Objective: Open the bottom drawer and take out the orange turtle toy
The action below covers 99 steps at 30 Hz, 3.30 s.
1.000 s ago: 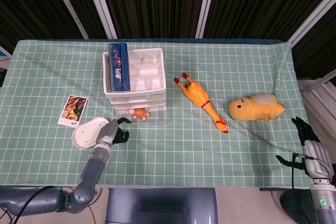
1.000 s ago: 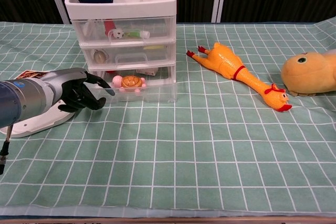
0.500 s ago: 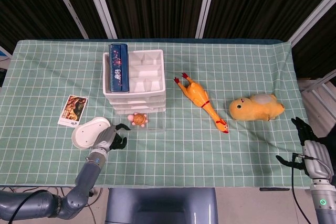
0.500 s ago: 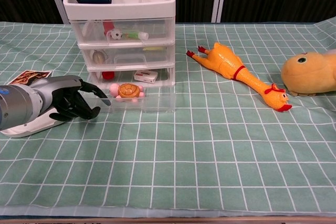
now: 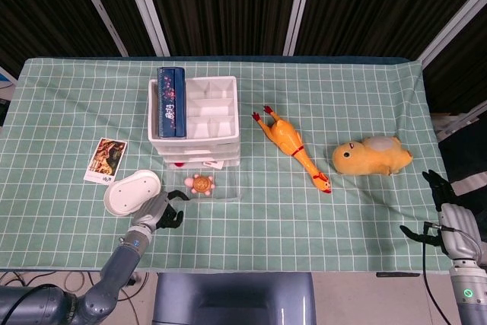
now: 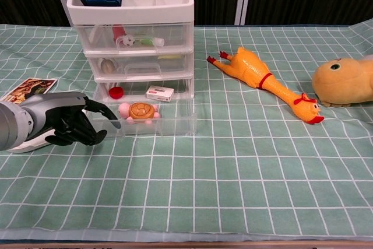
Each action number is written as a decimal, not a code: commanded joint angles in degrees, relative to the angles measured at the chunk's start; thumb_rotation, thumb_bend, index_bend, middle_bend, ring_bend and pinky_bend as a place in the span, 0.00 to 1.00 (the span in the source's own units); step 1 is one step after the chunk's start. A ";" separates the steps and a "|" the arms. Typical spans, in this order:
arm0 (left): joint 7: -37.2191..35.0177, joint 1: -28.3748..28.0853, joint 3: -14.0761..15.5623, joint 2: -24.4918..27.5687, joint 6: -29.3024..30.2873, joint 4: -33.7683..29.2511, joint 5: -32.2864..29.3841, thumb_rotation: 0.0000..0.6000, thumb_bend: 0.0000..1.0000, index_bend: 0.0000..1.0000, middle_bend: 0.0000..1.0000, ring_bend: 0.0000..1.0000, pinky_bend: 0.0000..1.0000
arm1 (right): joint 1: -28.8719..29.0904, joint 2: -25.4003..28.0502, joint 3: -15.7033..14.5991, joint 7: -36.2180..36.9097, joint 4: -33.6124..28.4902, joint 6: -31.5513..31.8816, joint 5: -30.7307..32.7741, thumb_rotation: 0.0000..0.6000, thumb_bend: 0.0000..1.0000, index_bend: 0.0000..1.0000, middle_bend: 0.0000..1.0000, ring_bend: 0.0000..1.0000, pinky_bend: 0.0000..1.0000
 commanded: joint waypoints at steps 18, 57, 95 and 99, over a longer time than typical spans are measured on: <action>11.49 -6.18 -2.59 -2.82 7.95 5.95 5.23 1.00 0.31 0.31 1.00 1.00 1.00 | 0.02 0.03 0.04 0.18 -0.11 -0.23 0.20 1.00 0.05 0.00 0.00 0.00 0.18; 27.03 -12.89 -1.45 -11.89 7.50 20.42 -2.21 1.00 0.29 0.42 1.00 1.00 1.00 | 0.07 0.37 0.25 1.09 -0.49 -0.89 0.94 1.00 0.05 0.00 0.00 0.00 0.18; 21.65 -6.79 -0.12 -6.30 14.26 7.50 13.08 1.00 0.48 0.53 1.00 1.00 1.00 | 0.03 0.55 0.32 1.32 -0.85 -1.14 1.27 1.00 0.05 0.00 0.00 0.00 0.18; 20.99 -4.79 1.92 -3.67 15.77 3.13 15.83 1.00 0.48 0.54 1.00 1.00 1.00 | 0.06 0.54 0.34 1.16 -0.89 -1.14 1.30 1.00 0.05 0.00 0.00 0.00 0.18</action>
